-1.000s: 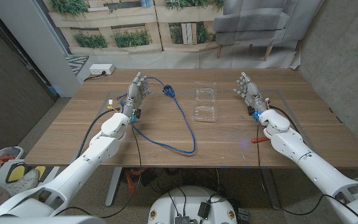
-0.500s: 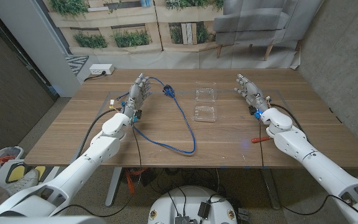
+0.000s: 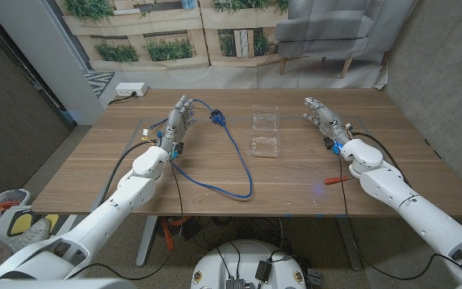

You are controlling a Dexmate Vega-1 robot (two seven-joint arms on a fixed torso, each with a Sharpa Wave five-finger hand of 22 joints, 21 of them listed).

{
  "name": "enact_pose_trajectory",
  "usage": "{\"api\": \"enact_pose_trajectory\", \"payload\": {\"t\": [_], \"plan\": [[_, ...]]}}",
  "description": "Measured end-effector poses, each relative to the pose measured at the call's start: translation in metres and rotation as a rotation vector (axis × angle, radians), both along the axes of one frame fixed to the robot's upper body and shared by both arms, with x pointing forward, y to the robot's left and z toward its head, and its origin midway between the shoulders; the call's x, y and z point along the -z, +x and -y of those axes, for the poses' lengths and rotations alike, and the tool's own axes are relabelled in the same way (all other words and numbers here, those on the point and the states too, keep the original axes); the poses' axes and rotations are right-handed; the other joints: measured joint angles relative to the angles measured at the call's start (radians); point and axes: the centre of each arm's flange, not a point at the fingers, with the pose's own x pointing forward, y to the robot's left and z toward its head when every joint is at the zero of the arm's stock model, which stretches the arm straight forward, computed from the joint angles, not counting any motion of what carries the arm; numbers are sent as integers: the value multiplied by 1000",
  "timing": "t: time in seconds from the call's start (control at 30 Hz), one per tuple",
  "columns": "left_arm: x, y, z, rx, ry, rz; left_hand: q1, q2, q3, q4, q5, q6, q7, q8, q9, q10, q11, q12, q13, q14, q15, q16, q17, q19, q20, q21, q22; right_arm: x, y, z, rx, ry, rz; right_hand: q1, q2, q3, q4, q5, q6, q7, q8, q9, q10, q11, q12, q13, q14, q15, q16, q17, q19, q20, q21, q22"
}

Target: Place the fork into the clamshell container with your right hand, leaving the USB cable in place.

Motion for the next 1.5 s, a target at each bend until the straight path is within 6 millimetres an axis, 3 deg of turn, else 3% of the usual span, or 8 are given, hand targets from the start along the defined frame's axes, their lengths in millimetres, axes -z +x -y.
{"api": "enact_pose_trajectory", "payload": {"t": [0.23,0.43,0.67,1.27,1.5], "plan": [[1,1,0,1,1,-8,0,0,0,0,0,0,0,0,0,0,0,0,0,0,0,0,0,0,0,0,0,-2,-7,6,7,-38,9,21,-8,3,-5,-4,5,-5,0,0,20,-12,4,0,9,-3,1,0,0,0,0,0],[-3,-1,0,3,10,-9,0,0,0,0,0,6,-6,0,0,-5,-5,0,0,-3,3,0,0,0,0,0,0,-4,-12,8,47,-107,12,47,-20,3,-5,-8,34,-5,8,0,120,-26,39,14,32,-3,12,0,6,6,0,0],[0,0,1,4,12,-14,0,0,0,0,0,5,-6,0,0,-5,-5,0,0,-3,3,0,0,-2,-2,0,0,-6,-15,9,85,-157,15,60,-20,3,-5,-8,34,-17,8,0,107,-39,33,19,32,-3,12,0,12,0,0,0],[9,-3,2,19,16,-12,0,0,4,-4,0,13,2,0,0,-5,-5,0,0,-6,0,0,0,-4,-4,0,0,-15,-34,5,192,-318,53,74,-27,3,-5,-7,39,-32,2,0,103,-42,25,19,43,-3,15,0,22,0,0,0],[6,-8,1,26,12,1,0,0,1,-7,0,18,7,0,0,-5,-5,0,0,-6,0,0,-3,-4,-4,0,0,-20,-40,4,226,-375,68,85,-30,3,-5,-11,52,-45,2,5,36,-51,-6,19,46,-6,15,0,28,5,0,0]]}}
